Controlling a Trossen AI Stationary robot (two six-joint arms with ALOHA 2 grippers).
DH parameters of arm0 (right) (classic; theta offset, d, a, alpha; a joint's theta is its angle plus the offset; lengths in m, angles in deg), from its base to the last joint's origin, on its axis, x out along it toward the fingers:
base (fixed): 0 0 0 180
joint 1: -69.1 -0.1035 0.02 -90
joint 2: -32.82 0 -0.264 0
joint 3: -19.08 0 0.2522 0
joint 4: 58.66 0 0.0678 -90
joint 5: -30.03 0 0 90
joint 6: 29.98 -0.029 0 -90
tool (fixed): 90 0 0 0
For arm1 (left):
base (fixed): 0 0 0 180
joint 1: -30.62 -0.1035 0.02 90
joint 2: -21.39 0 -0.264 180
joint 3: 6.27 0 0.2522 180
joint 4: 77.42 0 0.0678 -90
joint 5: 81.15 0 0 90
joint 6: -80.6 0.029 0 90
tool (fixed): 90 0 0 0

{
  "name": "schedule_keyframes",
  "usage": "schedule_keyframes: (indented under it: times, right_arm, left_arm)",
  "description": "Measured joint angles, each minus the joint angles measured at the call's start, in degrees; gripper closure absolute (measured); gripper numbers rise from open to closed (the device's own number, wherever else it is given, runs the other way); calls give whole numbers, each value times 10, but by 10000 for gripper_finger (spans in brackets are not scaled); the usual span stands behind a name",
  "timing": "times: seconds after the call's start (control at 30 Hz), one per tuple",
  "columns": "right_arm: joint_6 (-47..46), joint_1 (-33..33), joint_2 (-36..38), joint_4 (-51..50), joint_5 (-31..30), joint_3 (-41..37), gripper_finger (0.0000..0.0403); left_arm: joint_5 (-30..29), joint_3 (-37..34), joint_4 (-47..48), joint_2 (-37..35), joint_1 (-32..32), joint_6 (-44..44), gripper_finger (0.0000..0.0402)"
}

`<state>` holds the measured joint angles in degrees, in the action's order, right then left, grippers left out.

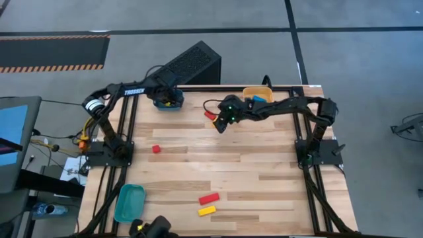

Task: Sort & place blocks by color
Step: Put the bottom right yellow block into the green bin, then put the top yellow block into the green bin

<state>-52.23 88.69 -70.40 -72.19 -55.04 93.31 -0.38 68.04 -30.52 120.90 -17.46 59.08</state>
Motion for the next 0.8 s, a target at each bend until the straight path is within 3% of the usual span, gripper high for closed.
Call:
schedule_keyframes:
  times: [0.17, 0.27, 0.33, 0.6, 0.8]
  right_arm:
    - [42, -1, 0, 0, -41, 0, 138]
    - [114, -1, -2, 2, -65, 0, 138]
    - [148, -3, -9, 4, -79, 0, 138]
    - [139, -8, -12, -17, -87, 0, 131]
    - [148, -3, -24, -7, -113, 3, 80]
  left_arm:
    - [19, 0, 1, -1, -6, 23, 163]
    - [48, 0, -1, -14, -2, 32, 148]
    - [55, 0, 0, -27, 3, 33, 143]
    - [40, 0, 0, -83, 8, 46, 141]
    - [41, 0, -1, -88, 7, 48, 141]
